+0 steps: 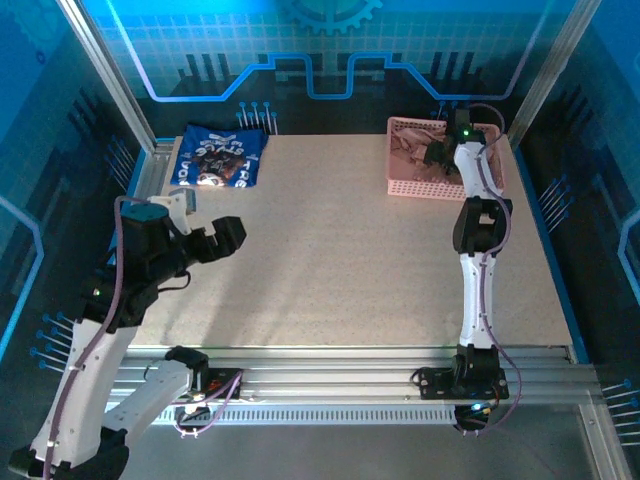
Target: Fold and stack the t-shirts
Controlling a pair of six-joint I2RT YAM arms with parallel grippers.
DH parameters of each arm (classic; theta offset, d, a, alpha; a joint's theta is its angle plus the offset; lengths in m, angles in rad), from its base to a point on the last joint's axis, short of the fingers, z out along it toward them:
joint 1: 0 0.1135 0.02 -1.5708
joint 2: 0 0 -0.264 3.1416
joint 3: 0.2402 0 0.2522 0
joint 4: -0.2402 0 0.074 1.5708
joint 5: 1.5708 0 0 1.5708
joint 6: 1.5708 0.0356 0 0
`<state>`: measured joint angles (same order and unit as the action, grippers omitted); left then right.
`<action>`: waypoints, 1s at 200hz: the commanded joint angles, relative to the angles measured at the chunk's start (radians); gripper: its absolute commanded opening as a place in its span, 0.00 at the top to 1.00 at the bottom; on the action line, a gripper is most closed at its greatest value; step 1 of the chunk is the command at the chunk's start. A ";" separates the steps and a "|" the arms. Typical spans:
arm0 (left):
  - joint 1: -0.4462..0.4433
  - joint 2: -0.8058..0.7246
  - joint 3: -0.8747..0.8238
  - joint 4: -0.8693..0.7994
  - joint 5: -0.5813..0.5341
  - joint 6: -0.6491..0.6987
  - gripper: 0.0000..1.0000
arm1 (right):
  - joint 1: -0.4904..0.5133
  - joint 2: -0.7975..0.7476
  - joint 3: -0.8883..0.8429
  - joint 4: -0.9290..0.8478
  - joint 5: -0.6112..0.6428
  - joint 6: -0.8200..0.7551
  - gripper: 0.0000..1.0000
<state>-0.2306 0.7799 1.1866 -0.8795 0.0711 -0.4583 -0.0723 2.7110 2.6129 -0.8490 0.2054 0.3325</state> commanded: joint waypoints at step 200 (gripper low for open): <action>0.010 0.199 0.179 0.319 0.167 0.034 0.01 | 0.145 -0.623 0.149 0.528 -0.625 0.469 1.00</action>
<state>-0.2298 0.9409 1.2942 -0.6842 0.1589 -0.4526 0.0345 2.1681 2.6972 -0.4316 -0.2718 0.6598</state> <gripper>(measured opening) 0.990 0.095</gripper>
